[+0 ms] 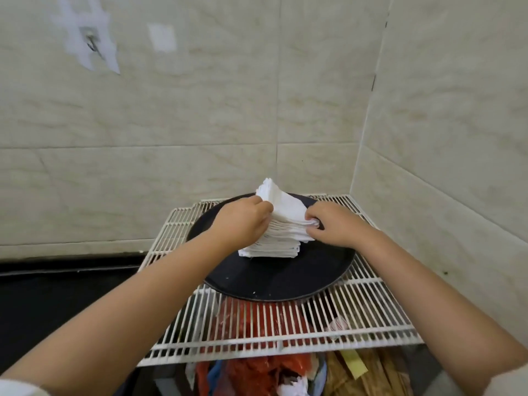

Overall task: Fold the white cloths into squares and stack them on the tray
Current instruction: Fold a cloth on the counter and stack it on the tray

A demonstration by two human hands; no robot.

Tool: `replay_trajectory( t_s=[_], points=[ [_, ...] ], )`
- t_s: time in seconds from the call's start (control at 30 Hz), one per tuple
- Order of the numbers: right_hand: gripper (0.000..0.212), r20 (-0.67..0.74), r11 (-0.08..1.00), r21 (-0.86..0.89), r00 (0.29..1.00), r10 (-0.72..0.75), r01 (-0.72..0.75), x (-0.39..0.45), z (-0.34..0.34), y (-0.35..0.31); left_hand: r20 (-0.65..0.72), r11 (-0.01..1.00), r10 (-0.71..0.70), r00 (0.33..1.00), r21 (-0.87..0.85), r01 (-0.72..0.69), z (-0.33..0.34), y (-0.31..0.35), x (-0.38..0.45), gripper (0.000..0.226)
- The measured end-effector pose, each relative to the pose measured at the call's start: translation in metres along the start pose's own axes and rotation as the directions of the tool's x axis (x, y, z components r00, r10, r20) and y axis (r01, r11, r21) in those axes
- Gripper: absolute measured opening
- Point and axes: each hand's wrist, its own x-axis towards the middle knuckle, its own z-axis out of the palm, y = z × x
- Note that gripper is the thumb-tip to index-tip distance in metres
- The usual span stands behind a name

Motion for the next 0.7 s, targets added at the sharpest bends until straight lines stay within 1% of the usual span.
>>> replay_trajectory(
  t_s=[0.07, 0.13, 0.17, 0.23, 0.33, 0.4, 0.43, 0.53, 0.6, 0.7],
  points=[
    [0.031, -0.05, 0.999, -0.011, 0.998, 0.03, -0.03, -0.001, -0.006, -0.012, 0.064, 0.981, -0.168, 0.984, 0.105, 0.161, -0.003, -0.002, -0.009, 0.033],
    [0.035, -0.085, 0.999, -0.034, 0.996, 0.023, -0.026, -0.001, -0.01, -0.029, 0.098, 0.958, -0.273, 0.957, 0.12, 0.26, -0.013, -0.006, -0.025, 0.031],
    [0.036, -0.098, 0.999, -0.052, 0.995, 0.006, -0.011, 0.0, -0.01, -0.041, 0.088, 0.946, -0.31, 0.947, 0.126, 0.298, -0.019, -0.01, -0.037, 0.031],
    [0.036, -0.122, 0.996, -0.084, 0.991, -0.048, 0.038, 0.003, -0.009, -0.07, 0.086, 0.914, -0.388, 0.917, 0.165, 0.371, -0.029, -0.022, -0.067, 0.031],
    [0.036, -0.172, 0.986, -0.098, 0.974, -0.148, 0.133, 0.007, -0.002, -0.131, 0.09, 0.837, -0.531, 0.843, 0.214, 0.504, -0.053, -0.041, -0.133, 0.032],
    [0.037, -0.165, 0.969, -0.092, 0.956, -0.242, 0.23, 0.008, 0.007, -0.185, 0.084, 0.771, -0.614, 0.785, 0.278, 0.573, -0.072, -0.054, -0.188, 0.032],
    [0.037, -0.145, 0.954, -0.083, 0.943, -0.298, 0.289, 0.007, 0.012, -0.216, 0.078, 0.723, -0.666, 0.742, 0.31, 0.617, -0.083, -0.06, -0.218, 0.032],
    [0.038, -0.08, 0.882, -0.033, 0.879, -0.47, 0.469, -0.005, 0.031, -0.317, 0.064, 0.544, -0.82, 0.569, 0.394, 0.741, -0.118, -0.07, -0.319, 0.034],
    [0.039, -0.071, 0.814, 0.008, 0.813, -0.579, 0.581, -0.016, 0.045, -0.387, 0.029, 0.429, -0.885, 0.465, 0.44, 0.789, -0.143, -0.073, -0.386, 0.034],
    [0.04, -0.035, 0.699, 0.059, 0.701, -0.712, 0.713, -0.043, 0.063, -0.49, -0.04, 0.229, -0.958, 0.284, 0.488, 0.842, -0.183, -0.069, -0.484, 0.031]
  ],
)
